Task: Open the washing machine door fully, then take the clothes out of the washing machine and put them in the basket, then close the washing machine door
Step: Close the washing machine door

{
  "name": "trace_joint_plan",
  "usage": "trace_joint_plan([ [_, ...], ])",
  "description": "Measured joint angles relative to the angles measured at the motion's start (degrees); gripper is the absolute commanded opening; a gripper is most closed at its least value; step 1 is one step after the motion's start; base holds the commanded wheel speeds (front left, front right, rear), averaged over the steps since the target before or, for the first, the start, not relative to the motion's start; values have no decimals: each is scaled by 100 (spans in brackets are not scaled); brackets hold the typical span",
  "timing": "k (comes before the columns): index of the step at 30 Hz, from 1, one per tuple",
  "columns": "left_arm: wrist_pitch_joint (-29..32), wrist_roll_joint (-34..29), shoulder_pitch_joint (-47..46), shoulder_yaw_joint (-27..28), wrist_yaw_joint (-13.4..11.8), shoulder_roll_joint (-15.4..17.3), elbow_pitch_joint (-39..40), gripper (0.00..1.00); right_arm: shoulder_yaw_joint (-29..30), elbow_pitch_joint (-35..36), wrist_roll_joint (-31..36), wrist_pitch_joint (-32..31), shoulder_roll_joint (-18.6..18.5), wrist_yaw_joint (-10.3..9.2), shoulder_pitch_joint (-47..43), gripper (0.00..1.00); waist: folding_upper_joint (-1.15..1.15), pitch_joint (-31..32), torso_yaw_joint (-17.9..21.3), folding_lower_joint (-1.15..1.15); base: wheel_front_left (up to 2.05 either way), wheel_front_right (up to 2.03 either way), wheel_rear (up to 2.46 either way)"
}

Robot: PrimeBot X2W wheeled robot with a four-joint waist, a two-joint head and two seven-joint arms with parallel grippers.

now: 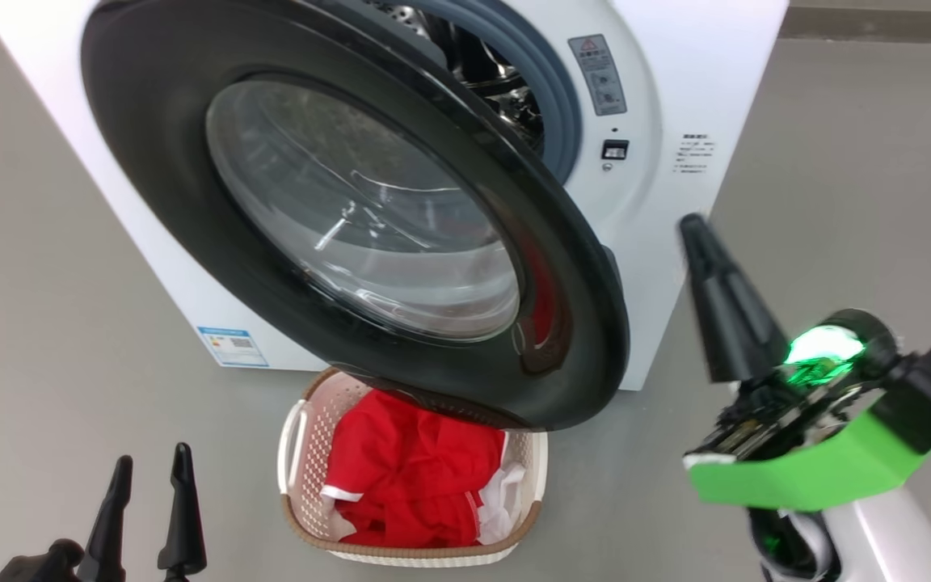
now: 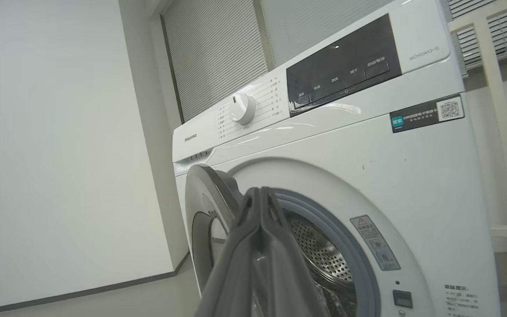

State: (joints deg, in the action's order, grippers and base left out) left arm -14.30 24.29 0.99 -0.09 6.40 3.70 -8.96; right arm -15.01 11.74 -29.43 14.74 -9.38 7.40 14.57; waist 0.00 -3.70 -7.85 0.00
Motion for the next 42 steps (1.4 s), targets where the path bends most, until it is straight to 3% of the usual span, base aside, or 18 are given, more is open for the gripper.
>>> trace_joint_plan([
  [12,0,0,2,4,42,-29,-51,100,-1229,-538,182,0,-537,0,64,0,0,85,-222,0,0,0,0],
  [18,0,0,3,14,43,-63,-52,100,-1630,-1408,426,0,-698,0,63,0,0,72,-304,0,0,0,0],
  [32,0,1,-15,43,48,-110,-29,100,-1556,-2820,397,0,-595,0,548,0,0,-231,-408,0,0,0,0],
  [42,0,1,-98,30,51,-140,-34,100,-1156,-3190,401,-1,-555,0,725,0,0,-447,-552,0,0,0,0],
])
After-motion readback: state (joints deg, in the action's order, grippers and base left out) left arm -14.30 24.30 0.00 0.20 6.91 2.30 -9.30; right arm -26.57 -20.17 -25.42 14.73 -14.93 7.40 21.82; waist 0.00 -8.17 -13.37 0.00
